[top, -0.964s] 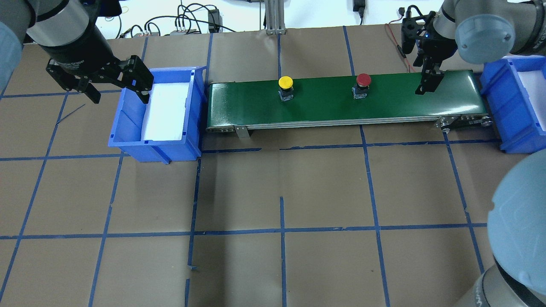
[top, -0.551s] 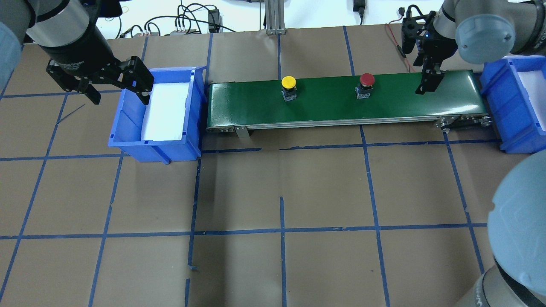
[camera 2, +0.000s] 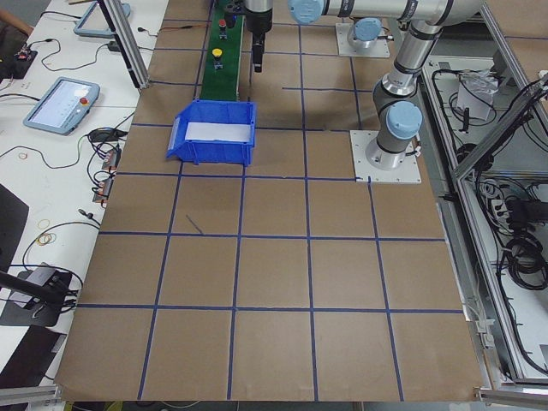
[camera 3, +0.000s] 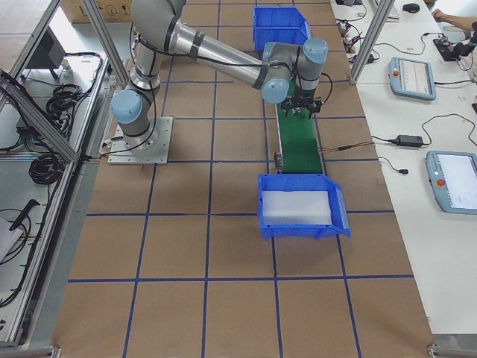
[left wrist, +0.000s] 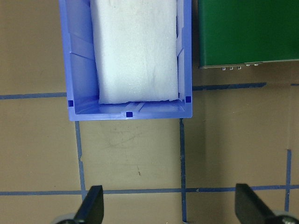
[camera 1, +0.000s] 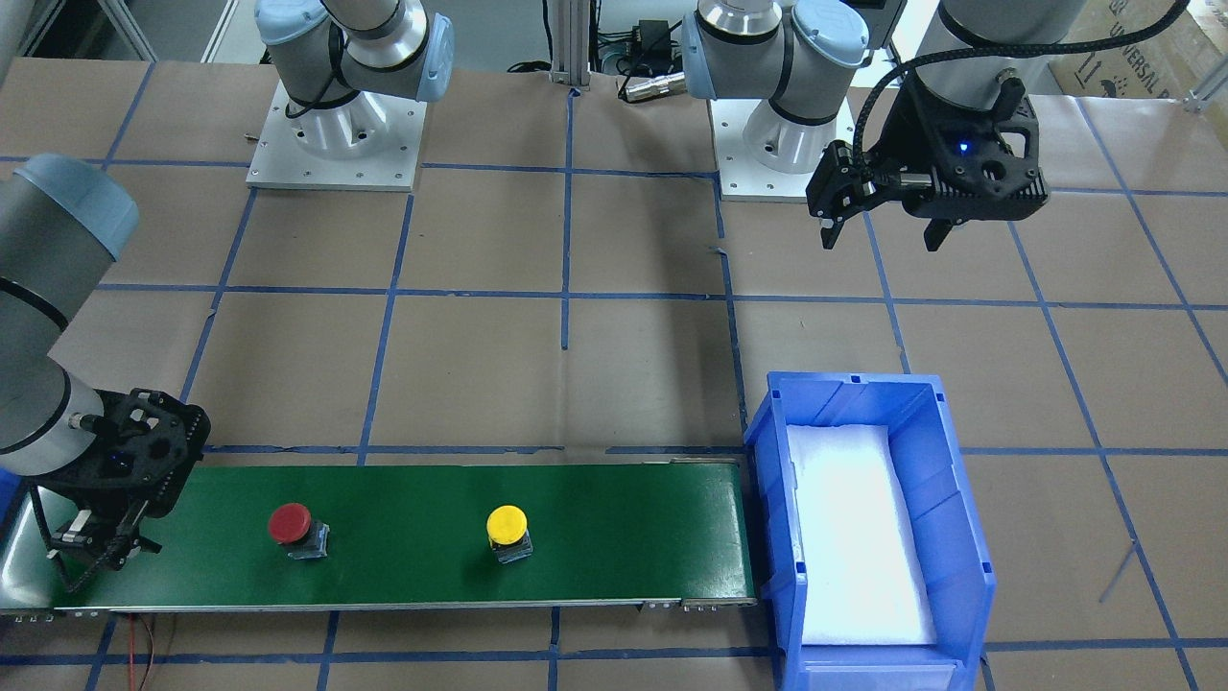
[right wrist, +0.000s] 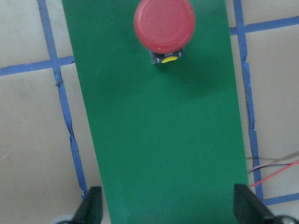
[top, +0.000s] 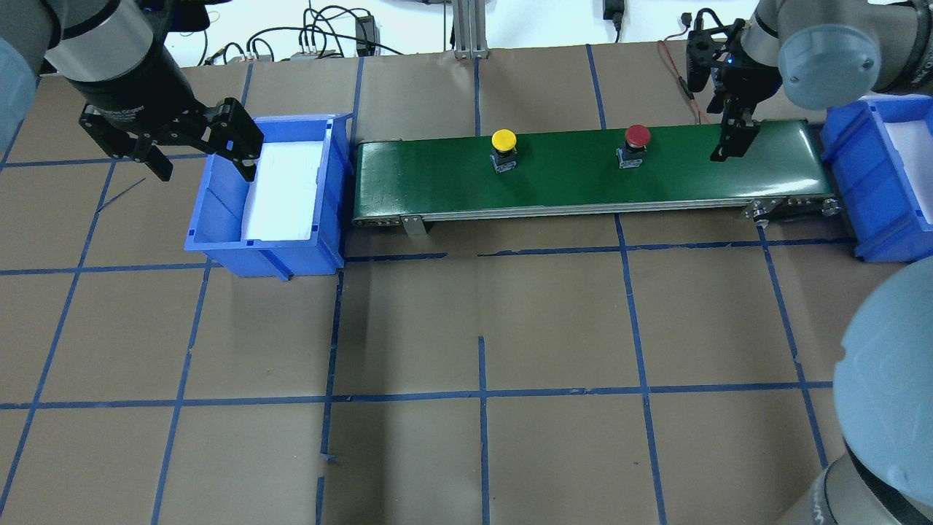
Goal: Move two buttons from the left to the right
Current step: 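Lower the right gripper toward the red button as it arrives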
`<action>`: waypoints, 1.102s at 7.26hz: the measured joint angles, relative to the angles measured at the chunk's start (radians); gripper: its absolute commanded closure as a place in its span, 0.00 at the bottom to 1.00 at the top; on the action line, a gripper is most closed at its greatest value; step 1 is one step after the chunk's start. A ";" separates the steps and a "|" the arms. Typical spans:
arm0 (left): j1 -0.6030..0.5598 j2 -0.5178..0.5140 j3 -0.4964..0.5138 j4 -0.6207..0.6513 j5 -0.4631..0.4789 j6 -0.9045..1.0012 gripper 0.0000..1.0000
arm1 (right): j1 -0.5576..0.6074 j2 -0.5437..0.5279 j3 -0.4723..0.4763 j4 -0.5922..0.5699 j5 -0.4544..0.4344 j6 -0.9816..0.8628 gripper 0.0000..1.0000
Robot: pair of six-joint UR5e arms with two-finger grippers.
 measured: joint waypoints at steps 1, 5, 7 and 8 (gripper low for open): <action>0.000 0.000 0.000 0.000 0.000 0.000 0.00 | 0.000 0.000 0.000 0.000 0.000 0.000 0.01; 0.000 0.000 -0.004 0.000 0.000 0.001 0.00 | 0.000 -0.001 0.000 -0.001 0.000 -0.002 0.01; 0.000 0.000 -0.004 0.000 0.000 0.001 0.00 | 0.000 -0.001 0.000 -0.006 0.001 -0.016 0.01; 0.000 0.000 -0.004 0.000 0.000 0.001 0.00 | 0.000 0.000 0.003 -0.011 0.000 -0.051 0.01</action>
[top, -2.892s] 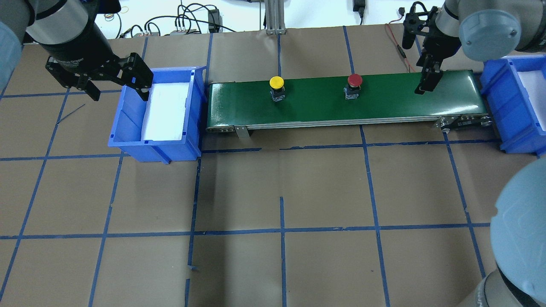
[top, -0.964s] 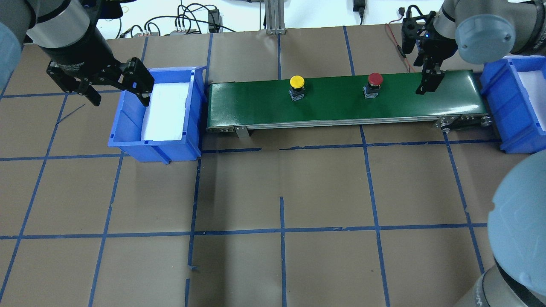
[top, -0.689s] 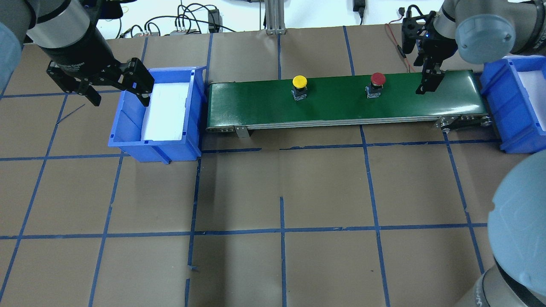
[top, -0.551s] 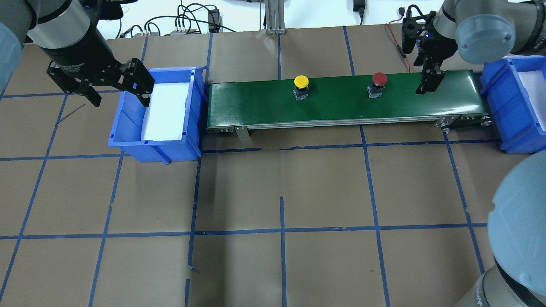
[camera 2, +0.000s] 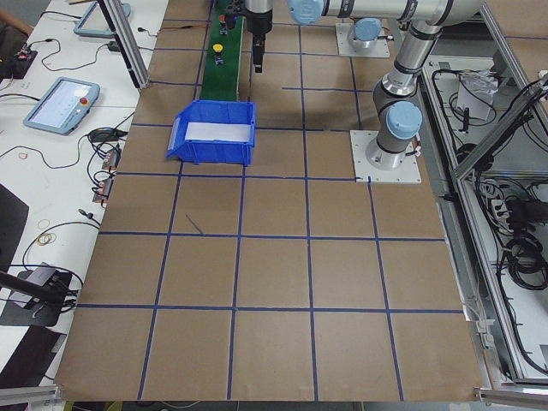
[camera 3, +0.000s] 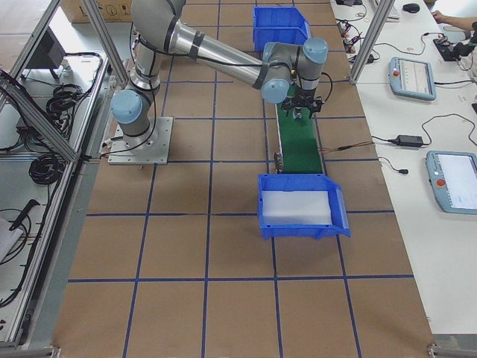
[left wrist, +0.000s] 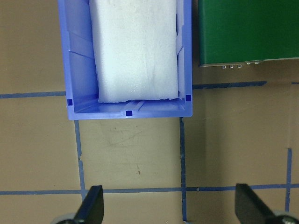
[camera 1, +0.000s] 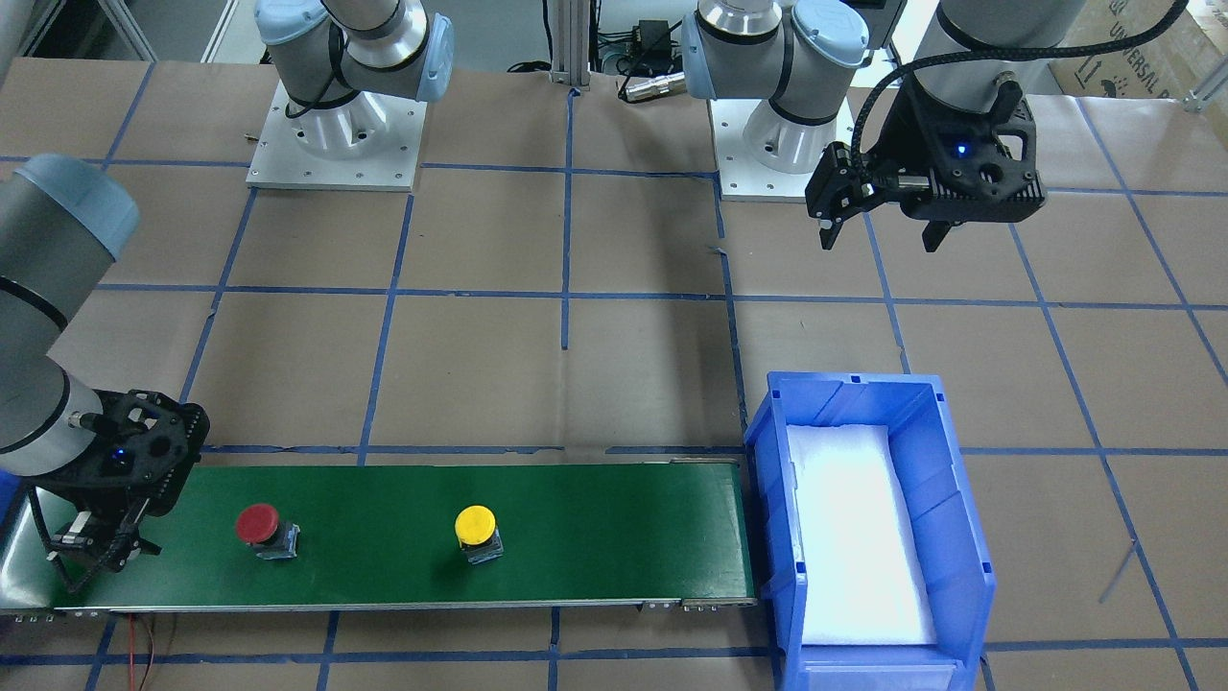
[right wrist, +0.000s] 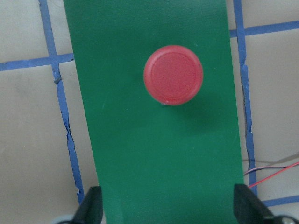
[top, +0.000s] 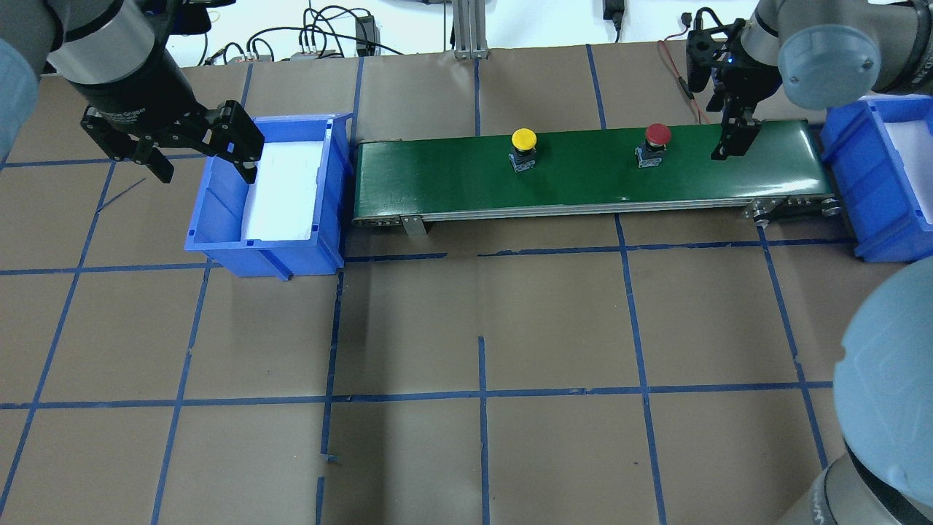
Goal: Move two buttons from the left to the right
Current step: 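Lower the right gripper toward the red button as it arrives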
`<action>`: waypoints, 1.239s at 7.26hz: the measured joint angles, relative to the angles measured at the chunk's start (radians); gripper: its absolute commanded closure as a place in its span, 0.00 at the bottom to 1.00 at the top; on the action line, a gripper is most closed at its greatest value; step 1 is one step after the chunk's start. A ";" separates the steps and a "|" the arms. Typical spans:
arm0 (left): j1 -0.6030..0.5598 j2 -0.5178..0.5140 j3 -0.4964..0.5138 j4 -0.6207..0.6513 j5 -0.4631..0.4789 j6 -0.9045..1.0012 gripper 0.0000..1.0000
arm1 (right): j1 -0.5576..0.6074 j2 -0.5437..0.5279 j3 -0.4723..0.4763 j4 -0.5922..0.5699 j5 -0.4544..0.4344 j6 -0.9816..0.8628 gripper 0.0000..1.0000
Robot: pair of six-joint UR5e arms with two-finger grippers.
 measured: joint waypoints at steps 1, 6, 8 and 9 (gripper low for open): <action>0.000 0.000 0.000 0.000 0.000 0.000 0.00 | 0.000 0.001 0.009 -0.007 -0.001 -0.039 0.01; 0.000 0.000 0.001 0.000 0.000 0.000 0.00 | 0.000 0.014 0.055 -0.092 -0.033 -0.247 0.02; 0.001 0.000 0.001 0.000 0.000 0.000 0.00 | 0.000 0.052 0.021 -0.110 -0.018 -0.244 0.02; 0.000 0.000 0.001 0.000 0.000 0.000 0.00 | 0.000 0.064 0.017 -0.115 -0.005 -0.235 0.02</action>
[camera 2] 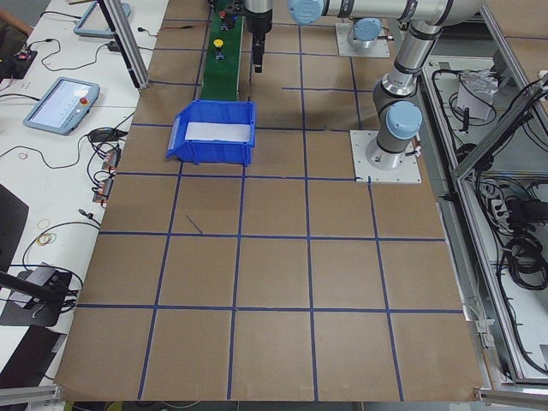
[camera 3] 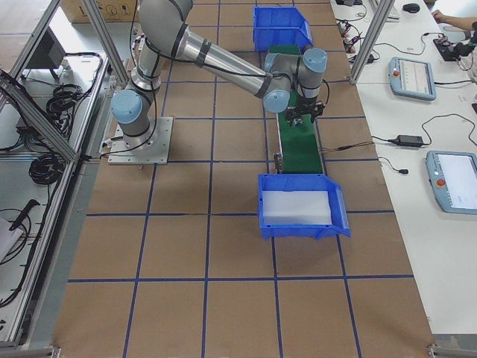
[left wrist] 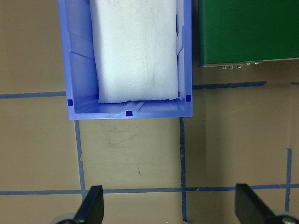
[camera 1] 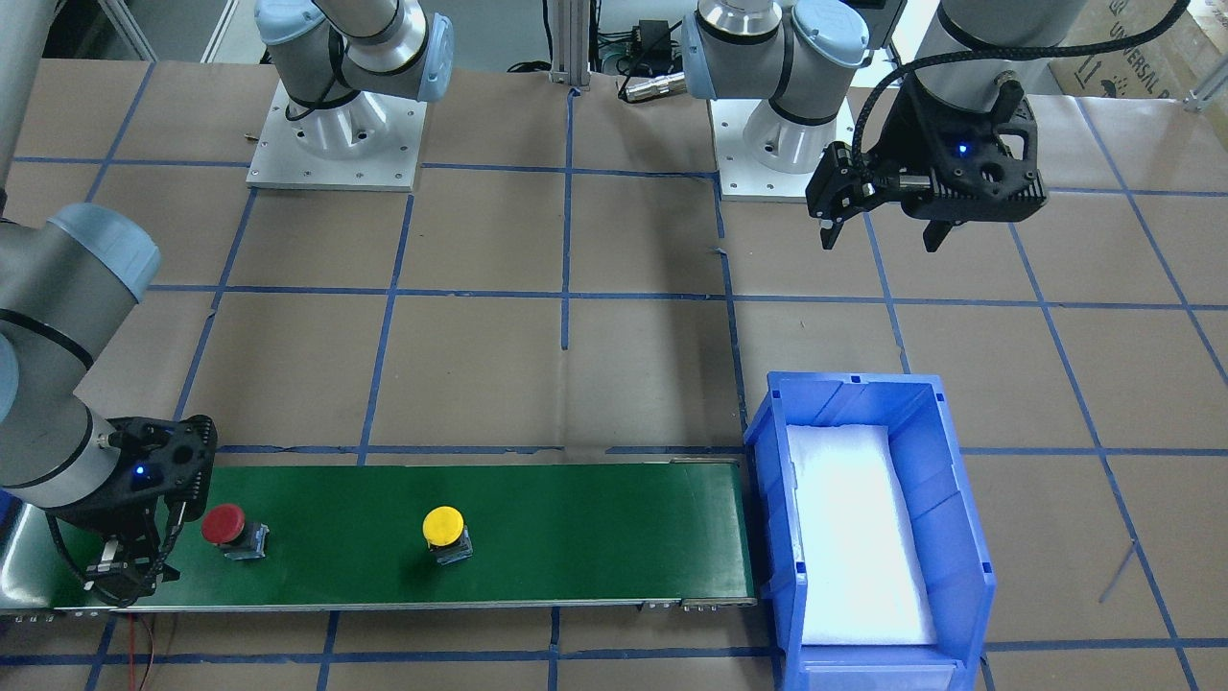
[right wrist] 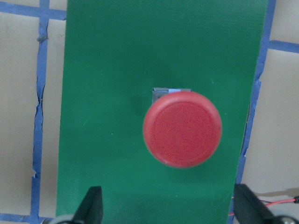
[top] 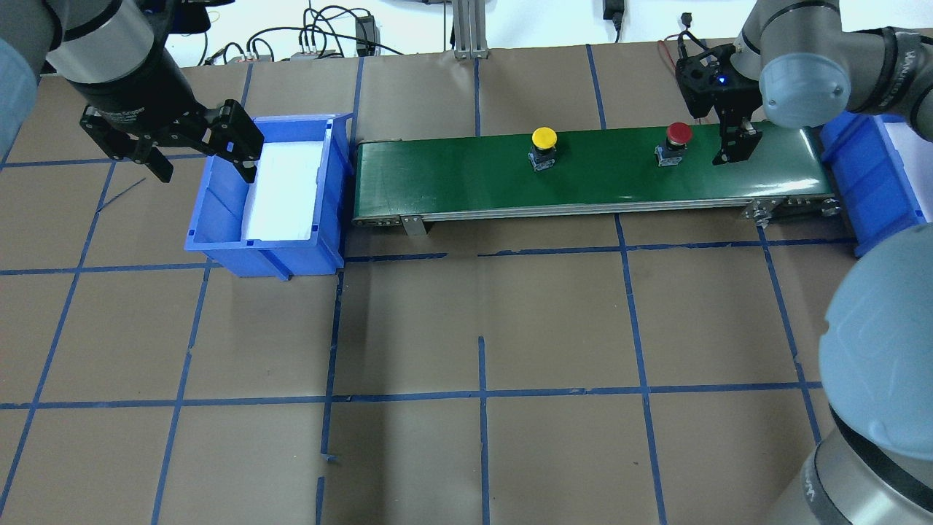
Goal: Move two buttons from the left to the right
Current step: 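Lower the right gripper toward the red button as it arrives, then close the right gripper on the red button and lift it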
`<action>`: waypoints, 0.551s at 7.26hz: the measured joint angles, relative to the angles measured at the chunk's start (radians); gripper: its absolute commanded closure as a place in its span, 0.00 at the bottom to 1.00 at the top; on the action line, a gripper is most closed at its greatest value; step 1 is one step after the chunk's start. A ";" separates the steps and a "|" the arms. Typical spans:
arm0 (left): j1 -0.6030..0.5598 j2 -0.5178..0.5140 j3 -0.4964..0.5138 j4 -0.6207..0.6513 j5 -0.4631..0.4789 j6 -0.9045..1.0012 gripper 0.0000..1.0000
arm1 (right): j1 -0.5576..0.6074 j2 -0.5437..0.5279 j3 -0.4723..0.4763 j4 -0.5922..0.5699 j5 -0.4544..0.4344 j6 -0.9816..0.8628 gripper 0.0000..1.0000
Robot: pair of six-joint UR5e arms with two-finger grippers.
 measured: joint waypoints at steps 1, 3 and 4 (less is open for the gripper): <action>0.000 0.000 0.000 0.000 0.000 0.000 0.00 | 0.001 0.003 0.001 -0.002 0.008 0.013 0.02; 0.000 0.000 0.000 0.000 -0.001 0.000 0.00 | 0.001 0.005 0.003 -0.003 0.014 0.023 0.02; 0.000 0.000 0.000 0.000 -0.001 0.000 0.00 | 0.002 0.005 0.003 -0.003 0.018 0.026 0.02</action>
